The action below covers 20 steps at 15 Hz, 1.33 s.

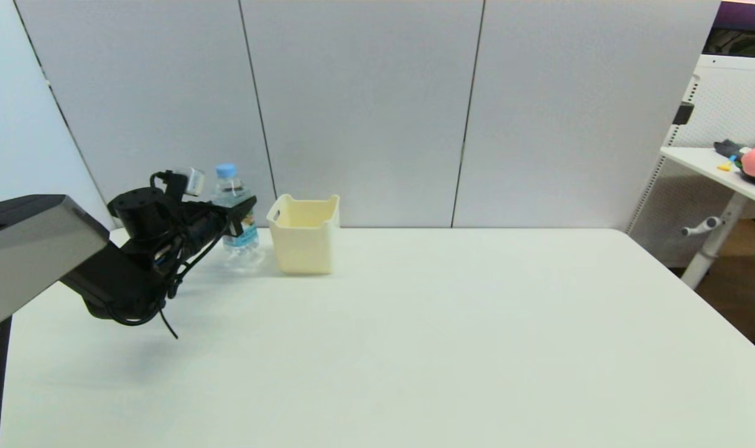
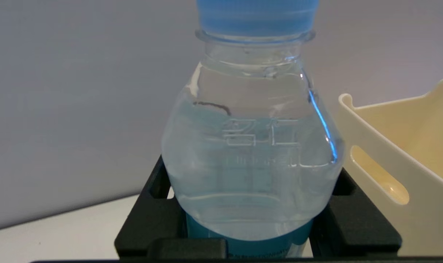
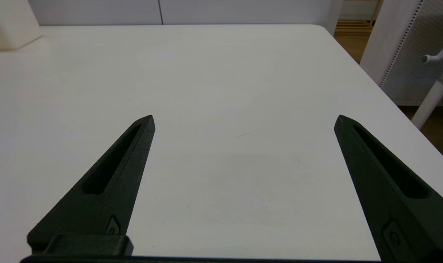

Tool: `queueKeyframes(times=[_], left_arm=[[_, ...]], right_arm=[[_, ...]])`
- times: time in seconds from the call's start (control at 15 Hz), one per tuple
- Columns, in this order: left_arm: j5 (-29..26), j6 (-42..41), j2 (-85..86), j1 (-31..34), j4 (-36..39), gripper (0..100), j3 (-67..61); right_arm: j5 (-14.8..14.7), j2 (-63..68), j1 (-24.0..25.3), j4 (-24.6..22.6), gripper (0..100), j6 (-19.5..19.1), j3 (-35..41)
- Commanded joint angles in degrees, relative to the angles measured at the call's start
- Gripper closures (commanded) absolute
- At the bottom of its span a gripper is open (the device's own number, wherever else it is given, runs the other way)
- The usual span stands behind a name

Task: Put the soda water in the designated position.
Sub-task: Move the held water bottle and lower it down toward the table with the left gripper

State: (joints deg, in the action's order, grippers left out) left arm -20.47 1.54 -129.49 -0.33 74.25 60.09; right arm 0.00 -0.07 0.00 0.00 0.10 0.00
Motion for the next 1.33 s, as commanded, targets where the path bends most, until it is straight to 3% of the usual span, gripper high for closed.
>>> queueKeyframes(times=[0.07, 1.33], left_arm=[[-0.01, -0.13, -2.17, -0.02, 1.77, 100, 0.73], [-0.10, -0.39, -4.19, -0.46, 2.12, 100, 1.61]], right_arm=[[0.00, 0.07, 0.00, 0.00, 0, -0.01, 0.00], [0.00, 0.07, 0.00, 0.00, 0, -0.01, 0.00]])
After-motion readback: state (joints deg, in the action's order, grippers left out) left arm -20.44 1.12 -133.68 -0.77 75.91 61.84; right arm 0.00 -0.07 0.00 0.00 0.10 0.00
